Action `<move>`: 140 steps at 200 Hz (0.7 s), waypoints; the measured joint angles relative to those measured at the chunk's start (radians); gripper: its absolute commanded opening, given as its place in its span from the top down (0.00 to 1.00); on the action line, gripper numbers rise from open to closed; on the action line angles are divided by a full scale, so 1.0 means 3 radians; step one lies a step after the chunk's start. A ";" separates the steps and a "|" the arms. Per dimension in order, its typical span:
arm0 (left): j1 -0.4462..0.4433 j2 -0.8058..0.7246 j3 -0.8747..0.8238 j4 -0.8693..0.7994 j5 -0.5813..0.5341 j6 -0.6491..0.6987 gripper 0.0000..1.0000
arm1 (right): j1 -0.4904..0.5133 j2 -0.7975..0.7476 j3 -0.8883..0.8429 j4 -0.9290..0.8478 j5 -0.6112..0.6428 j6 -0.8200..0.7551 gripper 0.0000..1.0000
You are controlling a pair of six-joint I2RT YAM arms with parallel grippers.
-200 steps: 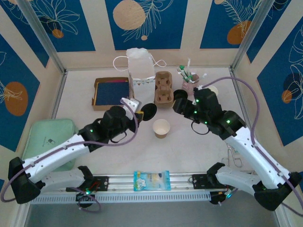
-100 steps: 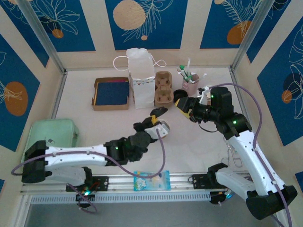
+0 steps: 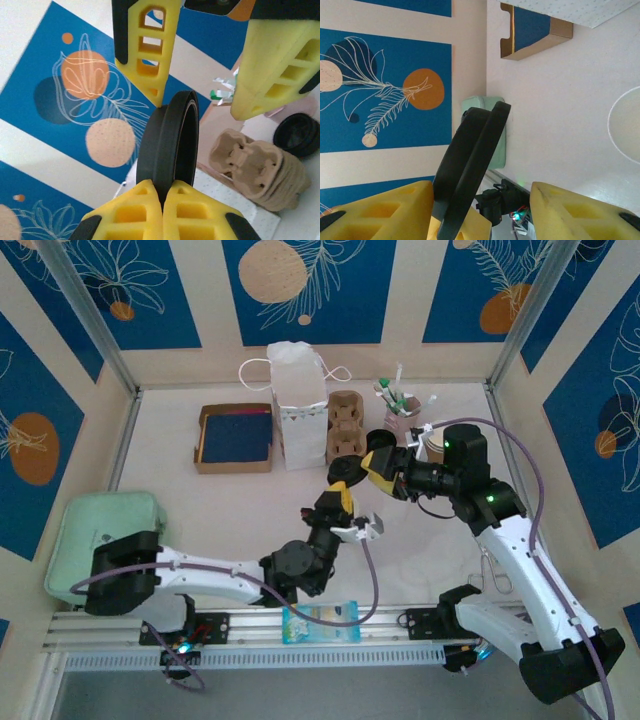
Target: Pack the takeout coffee
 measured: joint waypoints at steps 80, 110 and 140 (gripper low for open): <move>-0.0034 0.0224 0.0000 0.0727 -0.0081 0.0596 1.00 | -0.0013 0.0001 -0.0033 0.0257 -0.0155 0.0093 0.64; -0.0037 0.0275 0.0000 0.0754 -0.0089 0.0621 1.00 | -0.0015 0.0004 -0.0064 0.0313 -0.0179 0.0116 0.66; -0.0037 0.0285 0.0000 0.0791 -0.0094 0.0619 1.00 | -0.0015 0.0004 -0.0074 0.0348 -0.0193 0.0127 0.74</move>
